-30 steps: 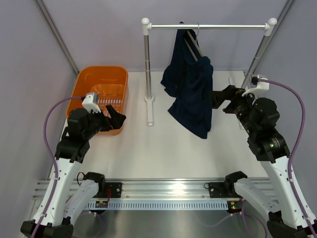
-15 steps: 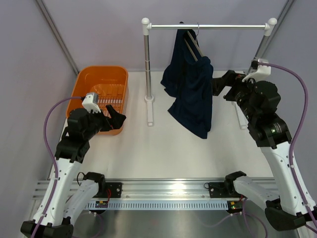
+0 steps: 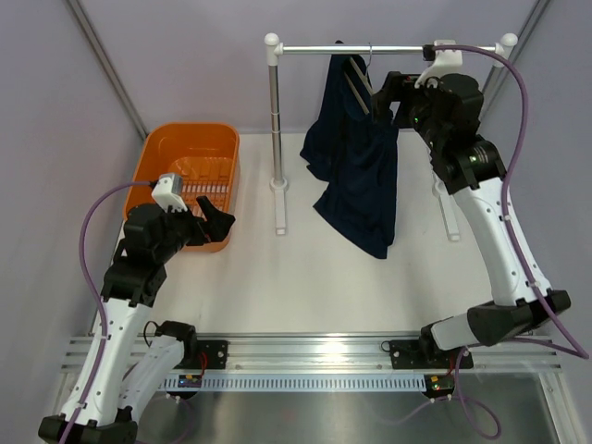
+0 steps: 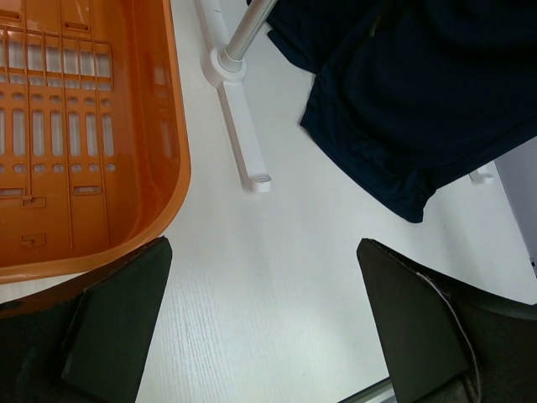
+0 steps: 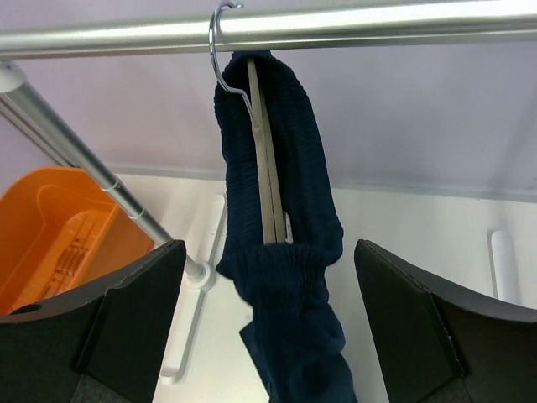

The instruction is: Remove the shorts from the hanger

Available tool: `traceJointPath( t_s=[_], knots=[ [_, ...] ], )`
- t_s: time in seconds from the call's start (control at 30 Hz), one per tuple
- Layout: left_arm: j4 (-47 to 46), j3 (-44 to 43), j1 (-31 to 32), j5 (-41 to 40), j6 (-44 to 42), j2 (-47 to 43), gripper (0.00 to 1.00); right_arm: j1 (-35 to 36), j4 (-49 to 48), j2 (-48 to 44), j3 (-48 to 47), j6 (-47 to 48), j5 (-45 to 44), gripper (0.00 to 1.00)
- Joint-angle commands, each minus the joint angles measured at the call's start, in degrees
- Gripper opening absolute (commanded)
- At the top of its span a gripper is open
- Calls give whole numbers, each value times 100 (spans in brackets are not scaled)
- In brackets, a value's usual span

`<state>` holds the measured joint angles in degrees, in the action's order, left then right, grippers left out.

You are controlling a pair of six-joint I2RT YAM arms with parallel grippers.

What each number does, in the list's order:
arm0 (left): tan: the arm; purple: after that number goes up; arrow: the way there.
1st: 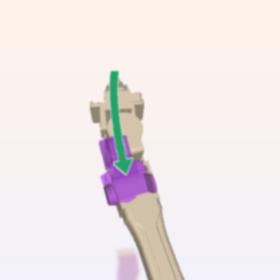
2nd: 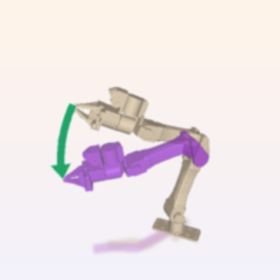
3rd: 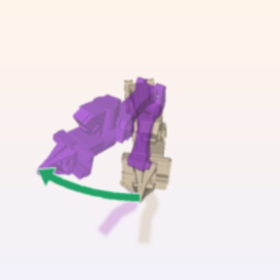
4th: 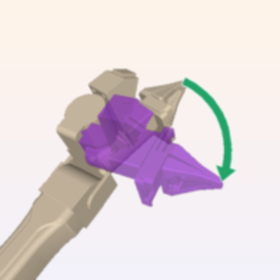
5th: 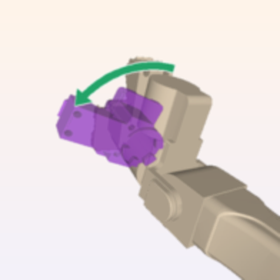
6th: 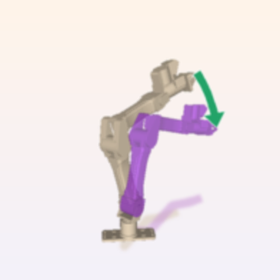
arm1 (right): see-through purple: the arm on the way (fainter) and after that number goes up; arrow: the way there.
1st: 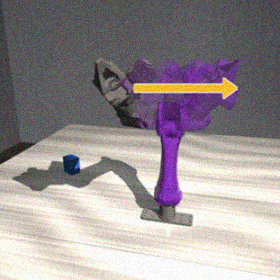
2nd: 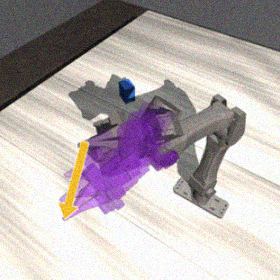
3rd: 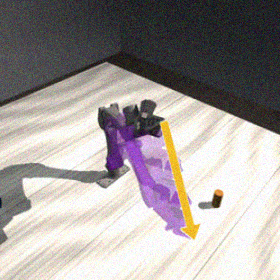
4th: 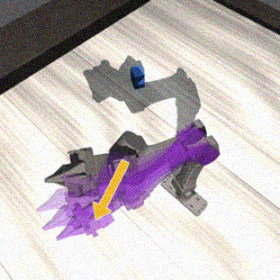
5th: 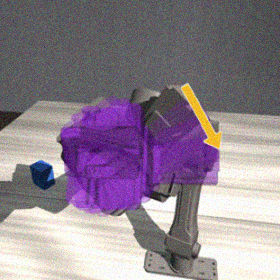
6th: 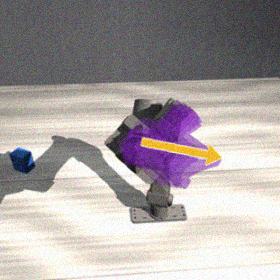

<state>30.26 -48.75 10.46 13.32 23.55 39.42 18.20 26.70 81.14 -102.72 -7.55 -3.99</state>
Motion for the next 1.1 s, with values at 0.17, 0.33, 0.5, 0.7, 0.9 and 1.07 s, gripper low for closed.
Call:
traceJointPath(
  t_s=[0.17, 0.33, 0.5, 0.7, 0.9, 1.07],
  knots=[
    [-249, -152, 26, 206, -52, -83, 99, -18, -78, 1436, -1493, 702, -14, 89],
    [-249, -152, 26, 223, -52, -84, 99, -18, 335, 1984, -2190, 711, 30, 86],
    [-249, -161, 26, 232, -52, -92, 99, -18, 529, 1906, -2095, 580, -146, 84],
    [-249, -152, 26, 276, -52, -84, 99, -18, 433, 1879, -1857, 684, -181, 74],
    [-249, -152, 26, 241, -52, -101, 99, -18, 388, 2142, -2217, 711, -128, 69],
    [-249, -152, 26, 232, -52, -92, 99, -18, 547, 2475, -2744, 720, -85, 65]
  ],
)
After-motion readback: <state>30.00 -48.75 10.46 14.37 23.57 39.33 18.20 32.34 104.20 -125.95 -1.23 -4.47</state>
